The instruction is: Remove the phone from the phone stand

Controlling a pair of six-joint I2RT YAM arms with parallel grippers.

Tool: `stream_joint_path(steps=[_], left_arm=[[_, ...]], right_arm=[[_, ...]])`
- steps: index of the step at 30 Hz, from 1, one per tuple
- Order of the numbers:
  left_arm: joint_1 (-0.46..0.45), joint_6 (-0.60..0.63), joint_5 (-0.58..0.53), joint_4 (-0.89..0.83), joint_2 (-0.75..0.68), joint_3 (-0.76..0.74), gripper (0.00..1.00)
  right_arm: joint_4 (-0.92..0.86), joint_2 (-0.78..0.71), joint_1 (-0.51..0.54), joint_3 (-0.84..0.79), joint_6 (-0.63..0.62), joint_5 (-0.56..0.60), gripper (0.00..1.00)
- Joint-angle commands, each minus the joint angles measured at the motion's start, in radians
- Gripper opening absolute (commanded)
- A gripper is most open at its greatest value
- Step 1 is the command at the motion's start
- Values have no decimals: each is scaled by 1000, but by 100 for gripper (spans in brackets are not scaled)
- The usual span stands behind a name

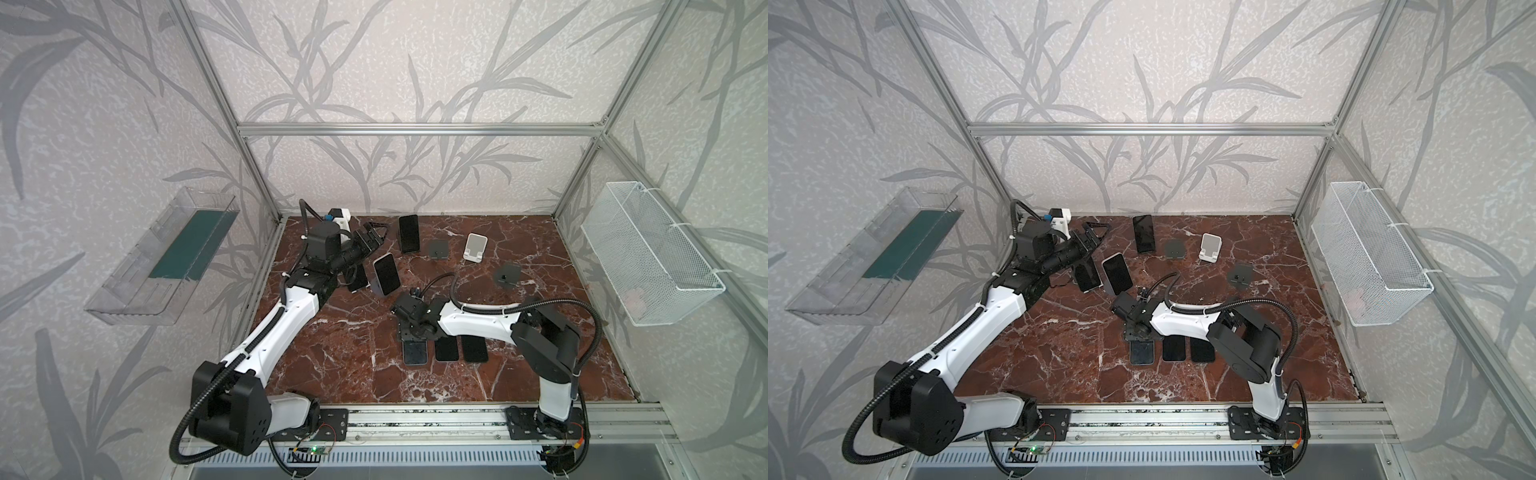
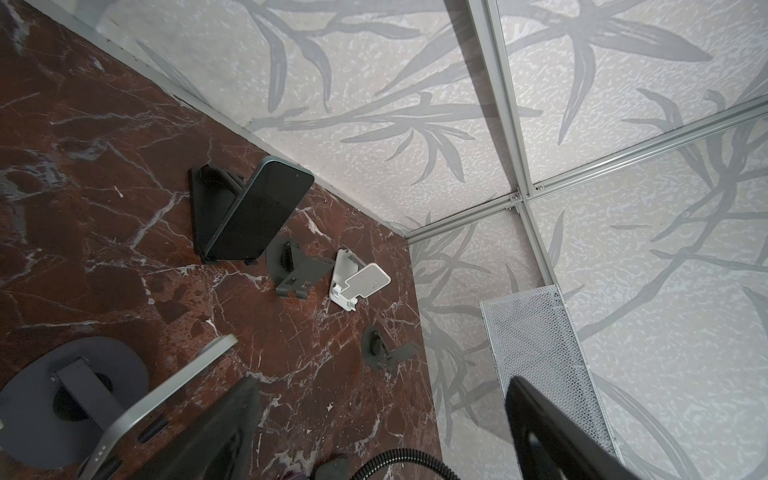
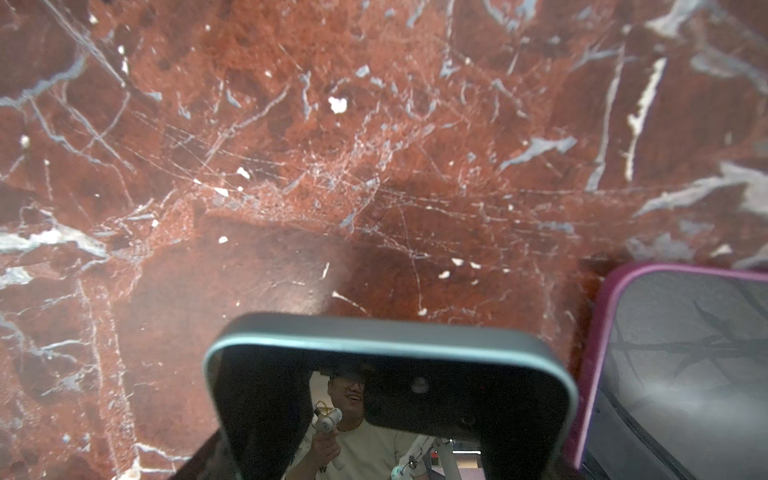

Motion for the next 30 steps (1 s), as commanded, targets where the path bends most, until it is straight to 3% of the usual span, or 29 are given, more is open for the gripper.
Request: stream_joint_path(steps=[1, 7, 16, 30], left_arm=[[-6, 13, -11, 19, -20, 19, 93], [-6, 11, -3, 22, -14, 21, 93], [-6, 24, 6, 23, -5, 26, 93], [-6, -3, 23, 43, 0, 22, 93]], right_arm=[[-64, 53, 6, -14, 14, 54, 68], [-61, 79, 6, -20, 45, 107, 70], [-87, 142, 6, 1, 40, 109, 75], [-138, 121, 6, -5, 59, 99, 77]])
